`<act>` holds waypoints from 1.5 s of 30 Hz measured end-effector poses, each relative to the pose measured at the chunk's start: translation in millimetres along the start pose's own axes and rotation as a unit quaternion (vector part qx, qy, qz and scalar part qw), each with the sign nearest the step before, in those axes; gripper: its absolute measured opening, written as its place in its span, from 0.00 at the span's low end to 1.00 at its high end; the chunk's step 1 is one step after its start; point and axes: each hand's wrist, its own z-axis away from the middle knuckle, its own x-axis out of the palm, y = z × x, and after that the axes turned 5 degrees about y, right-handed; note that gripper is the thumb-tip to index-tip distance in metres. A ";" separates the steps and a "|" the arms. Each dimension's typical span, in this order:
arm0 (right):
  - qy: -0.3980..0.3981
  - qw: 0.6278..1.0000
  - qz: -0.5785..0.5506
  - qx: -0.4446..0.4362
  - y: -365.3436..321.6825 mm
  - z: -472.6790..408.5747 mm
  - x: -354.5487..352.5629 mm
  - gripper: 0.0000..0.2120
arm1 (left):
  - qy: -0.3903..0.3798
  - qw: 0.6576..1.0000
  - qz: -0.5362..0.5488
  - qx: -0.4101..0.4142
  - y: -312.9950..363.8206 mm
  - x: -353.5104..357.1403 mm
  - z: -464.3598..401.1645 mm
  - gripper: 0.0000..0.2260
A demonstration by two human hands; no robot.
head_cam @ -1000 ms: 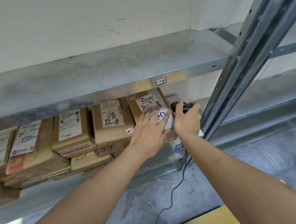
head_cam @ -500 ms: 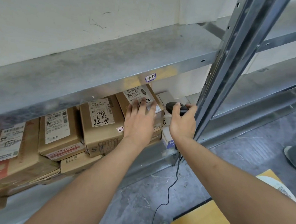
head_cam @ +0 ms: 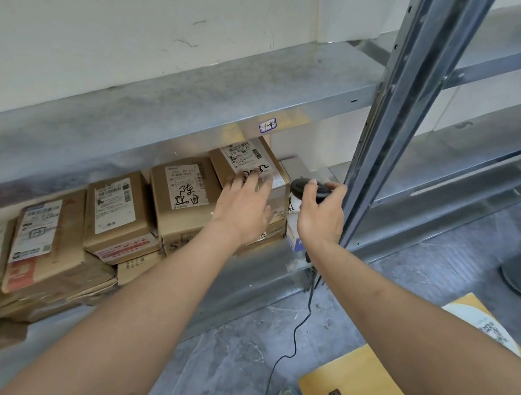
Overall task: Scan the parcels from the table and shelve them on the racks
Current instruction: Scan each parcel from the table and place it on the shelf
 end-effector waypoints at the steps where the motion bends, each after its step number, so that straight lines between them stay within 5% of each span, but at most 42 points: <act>1: 0.000 1.000 0.003 -0.002 -1.4 4.7 -1.3 0.12 | -0.003 1.000 0.002 -0.003 0.2 -4.3 5.2 0.30; 25: 0.008 0.995 0.040 -0.095 -25.8 277.1 -16.1 0.17 | 0.043 0.997 0.043 0.040 -98.4 -80.7 250.8 0.20; 45: -0.168 0.976 0.121 -0.063 109.1 306.0 4.3 0.18 | -0.091 0.988 0.083 -0.093 -83.9 26.0 340.8 0.20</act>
